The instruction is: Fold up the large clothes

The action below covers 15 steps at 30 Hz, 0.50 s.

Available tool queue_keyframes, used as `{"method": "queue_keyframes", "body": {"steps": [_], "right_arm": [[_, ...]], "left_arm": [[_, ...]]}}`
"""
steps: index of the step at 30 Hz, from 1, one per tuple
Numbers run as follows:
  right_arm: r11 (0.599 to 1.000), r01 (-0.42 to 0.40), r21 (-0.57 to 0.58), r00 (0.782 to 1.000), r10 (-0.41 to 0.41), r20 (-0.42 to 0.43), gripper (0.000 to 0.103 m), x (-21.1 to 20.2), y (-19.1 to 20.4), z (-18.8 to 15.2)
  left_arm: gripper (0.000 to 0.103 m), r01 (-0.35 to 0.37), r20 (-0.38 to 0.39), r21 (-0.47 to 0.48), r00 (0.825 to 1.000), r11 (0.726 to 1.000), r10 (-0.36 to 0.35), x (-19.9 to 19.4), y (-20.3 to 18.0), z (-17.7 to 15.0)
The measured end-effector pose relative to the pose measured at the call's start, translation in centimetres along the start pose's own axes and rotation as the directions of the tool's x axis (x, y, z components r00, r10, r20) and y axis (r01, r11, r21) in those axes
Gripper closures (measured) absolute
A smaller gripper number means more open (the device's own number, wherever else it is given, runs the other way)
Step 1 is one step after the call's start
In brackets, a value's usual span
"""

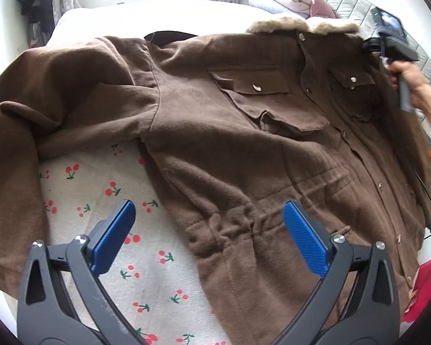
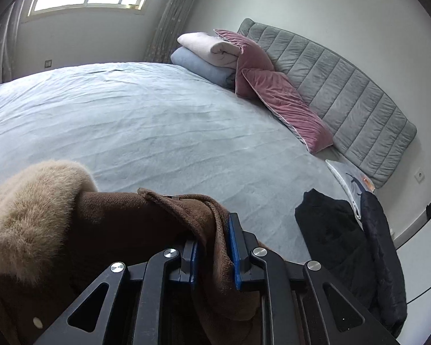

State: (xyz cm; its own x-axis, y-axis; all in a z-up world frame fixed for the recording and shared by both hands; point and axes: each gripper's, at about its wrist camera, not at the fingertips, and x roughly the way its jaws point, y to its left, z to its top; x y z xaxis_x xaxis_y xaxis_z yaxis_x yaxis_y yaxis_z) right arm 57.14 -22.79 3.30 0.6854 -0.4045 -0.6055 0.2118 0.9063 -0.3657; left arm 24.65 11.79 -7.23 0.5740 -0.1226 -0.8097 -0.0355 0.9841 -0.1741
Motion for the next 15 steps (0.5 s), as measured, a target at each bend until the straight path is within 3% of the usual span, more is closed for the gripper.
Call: {"method": "queue_keyframes", "body": {"steps": [1,3,4,6,8,11,15], "right_arm": [[1.0,0.002,0.009,1.0,-0.002,0.003,0.076,0.6,0.3,0.1],[0.999,0.009,0.041,1.0,-0.009,-0.01,0.057,1.0,0.7,-0.5],[0.998,0.012,0.061,1.0,-0.012,-0.012,0.052,0.9,0.3,-0.9],[0.993,-0.033,0.113,0.999,0.032,0.014,0.038,-0.2,-0.8,-2.0],[0.983,-0.081,0.164,0.997,0.082,0.0,0.03,-0.7,-2.6,-2.8],[0.961,-0.192,0.2,0.978,0.203,-0.038,0.029,-2.8,-5.6,-5.3],[0.965,-0.239,0.103,0.967,0.247,-0.068,0.028,-7.5,-9.3,-9.5]], "left_arm": [[0.0,-0.005,-0.001,0.001,1.0,1.0,0.005,0.1,0.0,0.0],[0.0,-0.016,-0.002,0.008,1.0,1.0,0.016,0.2,0.1,0.0],[0.0,-0.016,-0.002,0.01,1.0,1.0,0.016,0.1,-0.1,0.0],[0.0,-0.016,0.004,0.01,1.0,1.0,0.016,-0.2,-0.2,0.0],[0.0,-0.002,-0.004,0.012,1.0,1.0,0.003,-0.3,-0.4,0.0],[0.0,0.009,-0.036,0.033,0.999,0.999,-0.008,-0.2,-1.1,-0.4],[0.0,0.015,-0.067,0.074,0.998,0.997,-0.01,-0.6,-2.5,-1.2]]}}
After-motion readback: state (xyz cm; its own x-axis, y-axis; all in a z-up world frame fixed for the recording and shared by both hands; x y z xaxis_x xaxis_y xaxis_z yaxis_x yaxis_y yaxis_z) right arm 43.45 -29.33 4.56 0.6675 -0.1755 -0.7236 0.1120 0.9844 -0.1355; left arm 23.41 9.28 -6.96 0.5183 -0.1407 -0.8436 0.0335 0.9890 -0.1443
